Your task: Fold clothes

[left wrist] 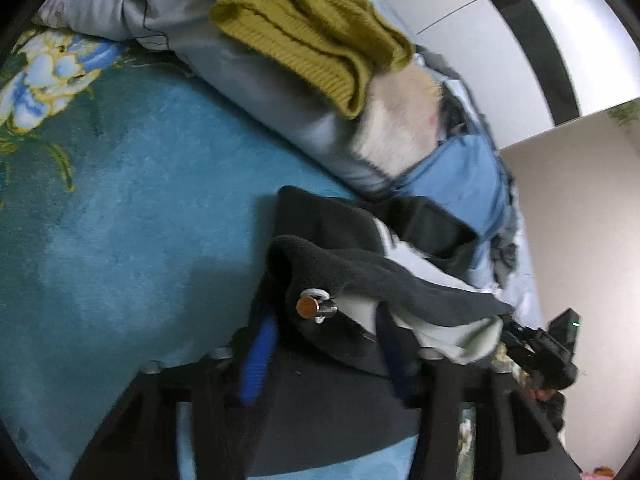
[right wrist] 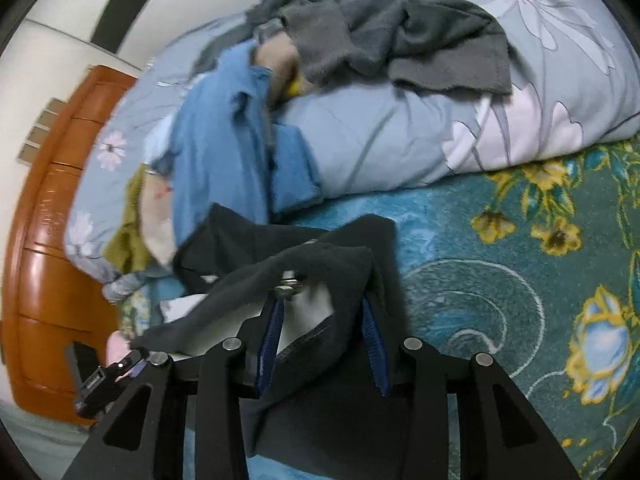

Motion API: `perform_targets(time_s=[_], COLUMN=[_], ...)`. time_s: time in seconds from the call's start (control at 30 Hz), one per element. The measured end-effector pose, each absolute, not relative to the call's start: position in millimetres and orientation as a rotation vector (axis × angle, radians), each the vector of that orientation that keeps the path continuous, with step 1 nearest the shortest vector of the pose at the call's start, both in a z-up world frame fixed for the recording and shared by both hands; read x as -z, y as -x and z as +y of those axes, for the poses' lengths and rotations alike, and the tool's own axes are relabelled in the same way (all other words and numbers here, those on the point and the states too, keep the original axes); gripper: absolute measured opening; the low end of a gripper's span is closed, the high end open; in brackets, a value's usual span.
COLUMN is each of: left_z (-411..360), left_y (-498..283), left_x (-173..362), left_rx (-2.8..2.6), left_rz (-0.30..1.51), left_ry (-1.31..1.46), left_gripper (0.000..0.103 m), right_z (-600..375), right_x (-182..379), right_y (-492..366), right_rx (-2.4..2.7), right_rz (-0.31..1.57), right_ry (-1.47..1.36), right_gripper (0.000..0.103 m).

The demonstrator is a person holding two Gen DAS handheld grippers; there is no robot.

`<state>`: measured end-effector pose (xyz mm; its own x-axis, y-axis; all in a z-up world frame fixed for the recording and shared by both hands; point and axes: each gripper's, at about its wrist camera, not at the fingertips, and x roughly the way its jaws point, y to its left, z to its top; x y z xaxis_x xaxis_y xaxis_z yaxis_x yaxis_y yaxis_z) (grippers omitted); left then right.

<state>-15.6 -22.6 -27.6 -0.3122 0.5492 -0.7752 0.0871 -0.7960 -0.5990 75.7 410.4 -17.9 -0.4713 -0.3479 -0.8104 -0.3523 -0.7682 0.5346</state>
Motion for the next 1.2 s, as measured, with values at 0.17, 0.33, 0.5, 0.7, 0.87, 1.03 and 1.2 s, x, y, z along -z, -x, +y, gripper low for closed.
perform_targets(time_s=[0.17,0.33,0.5,0.7,0.87,1.03,1.2], left_z=[-35.3,-38.6,-47.6,-63.2,-45.5,-45.8,-43.0], left_y=[20.4,15.0,-15.7,-42.7,11.8,51.3,71.4], left_x=[36.0,21.8,-15.9,-53.9,-36.9,-10.8,13.2], left_rx=[-2.168,-2.196,-2.219,-2.263,-2.297,-2.328,-2.326], left_rz=[-0.960,-1.019,-1.059,-1.119,-1.096,-1.103,-1.025], left_ry=[1.653,1.614,1.484,1.370,1.483,1.548,1.614], left_gripper=[0.020,0.018,0.018,0.017,0.016,0.010,0.011], right_z=[416.0,417.9,421.4,422.4,426.8,436.2,435.3], right_x=[20.9,15.6,-28.5,-80.4,-63.0,-22.7,1.3], right_y=[-75.1,-77.8,-115.4,-173.7,-126.2,-75.0,-46.9], right_rx=[-2.445,-2.452,-2.568,-2.637,-2.521,-2.353,-2.303], right_rz=[1.061,1.167,1.207,1.260,1.318,1.380,1.298], right_ry=[1.575,1.528,1.403,1.348,1.409,1.465,1.518], right_gripper=[0.037,0.008,0.007,0.007,0.007,0.007,0.007])
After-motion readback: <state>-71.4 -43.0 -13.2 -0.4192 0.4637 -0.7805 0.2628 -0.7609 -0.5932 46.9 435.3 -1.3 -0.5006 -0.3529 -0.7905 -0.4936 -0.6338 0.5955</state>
